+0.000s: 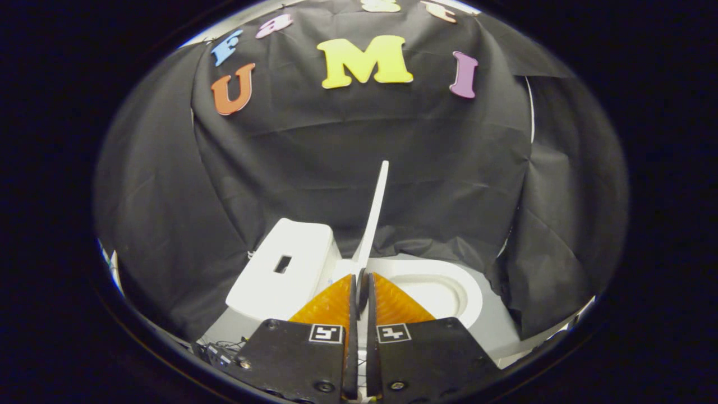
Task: Open the toilet lid.
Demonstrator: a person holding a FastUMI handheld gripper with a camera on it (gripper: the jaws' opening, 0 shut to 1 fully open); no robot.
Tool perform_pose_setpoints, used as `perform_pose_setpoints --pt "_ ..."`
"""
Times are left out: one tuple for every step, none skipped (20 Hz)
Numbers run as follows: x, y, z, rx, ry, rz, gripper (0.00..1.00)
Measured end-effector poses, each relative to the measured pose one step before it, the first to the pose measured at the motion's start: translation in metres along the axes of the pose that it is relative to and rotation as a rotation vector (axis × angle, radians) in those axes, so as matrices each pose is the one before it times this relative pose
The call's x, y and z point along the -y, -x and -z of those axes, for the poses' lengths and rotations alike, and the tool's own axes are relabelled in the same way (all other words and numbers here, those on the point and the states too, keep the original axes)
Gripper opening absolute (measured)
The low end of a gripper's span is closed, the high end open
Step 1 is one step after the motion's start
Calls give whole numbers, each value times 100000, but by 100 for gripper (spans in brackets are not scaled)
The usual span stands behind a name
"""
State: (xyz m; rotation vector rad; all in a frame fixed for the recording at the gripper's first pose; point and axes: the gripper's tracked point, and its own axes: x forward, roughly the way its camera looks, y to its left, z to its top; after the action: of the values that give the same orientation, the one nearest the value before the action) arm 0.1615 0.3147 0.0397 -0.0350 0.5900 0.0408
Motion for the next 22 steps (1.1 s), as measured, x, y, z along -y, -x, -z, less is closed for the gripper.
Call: perform_pose_setpoints --pt "-596 -56 2 376 792 -354 9" --pt "-623 -39 -88 289 1222 189 9" --pt "-553 28 39 442 1652 547 9" --pt "-564 -17 -113 417 1589 513 9" --pt "-664 -112 -33 543 1374 -66 9" --pt "-780 -67 -135 478 1233 -493 9" --pt "-764 -131 8 271 998 -737 9" --pt "-700 -62 -91 307 1065 -691 9" --pt "-663 -67 42 189 1013 -503 9" --pt "-652 -126 -63 206 1485 -388 9" --pt "-523 -71 -114 179 1315 -277 9" --pt "-370 -69 -54 137 826 -208 9" --pt "-546 -146 60 120 362 -285 9" --pt "-556 -111 16 -123 141 -482 9" --pt "-514 -123 41 -26 -43 -684 9" --pt "-534 -95 -3 -81 127 -712 9" --pt "-499 -95 -100 98 622 -506 9" --pt "-491 -197 8 157 746 -274 9" --pt "-445 -102 44 220 982 -215 9" --pt "-520 -112 -50 281 794 -208 9" --pt "-534 -122 166 109 700 -265 9" --pt "-448 -102 -29 76 620 -278 9"
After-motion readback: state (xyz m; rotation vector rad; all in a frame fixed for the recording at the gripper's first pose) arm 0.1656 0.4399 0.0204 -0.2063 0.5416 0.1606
